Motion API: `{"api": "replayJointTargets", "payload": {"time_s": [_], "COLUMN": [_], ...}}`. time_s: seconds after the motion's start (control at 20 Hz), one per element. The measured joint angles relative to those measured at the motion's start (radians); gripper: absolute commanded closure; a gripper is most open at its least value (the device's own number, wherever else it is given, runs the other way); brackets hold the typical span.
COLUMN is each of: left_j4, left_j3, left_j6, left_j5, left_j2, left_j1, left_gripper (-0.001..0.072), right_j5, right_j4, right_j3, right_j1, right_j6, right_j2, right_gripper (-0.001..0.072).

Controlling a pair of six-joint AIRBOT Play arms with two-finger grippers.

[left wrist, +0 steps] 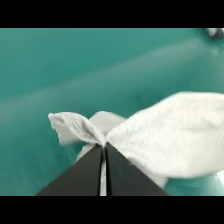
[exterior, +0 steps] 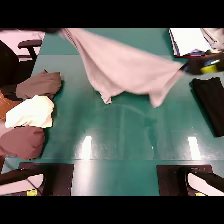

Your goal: Fold the shirts.

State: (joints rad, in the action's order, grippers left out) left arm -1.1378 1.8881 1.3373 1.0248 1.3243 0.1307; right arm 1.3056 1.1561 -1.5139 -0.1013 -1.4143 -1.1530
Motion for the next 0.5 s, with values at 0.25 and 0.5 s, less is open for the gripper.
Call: {"api": "replayJointTargets", "payload": {"time_s": [0.25, 0.5], "left_j4": [-0.010, -0.005], "left_j3": [0.029, 0.042], "left_j6": [-0.008, -0.008], "left_j5": [-0.027, -0.077], "left_j2": [-0.298, -0.457], "left_j1": [0.000, 0.001], "left_gripper": [0.0688, 0.0688], "right_j5": [0.074, 0.154], "right_j4": [0.014, 0.014], "right_j3": [-0.195, -0.311], "right_j1": [0.105, 0.200], "right_j6": [0.000, 0.000], "right_j2": [0.177, 0.254], "right_gripper": [0.0698, 0.0699]}}
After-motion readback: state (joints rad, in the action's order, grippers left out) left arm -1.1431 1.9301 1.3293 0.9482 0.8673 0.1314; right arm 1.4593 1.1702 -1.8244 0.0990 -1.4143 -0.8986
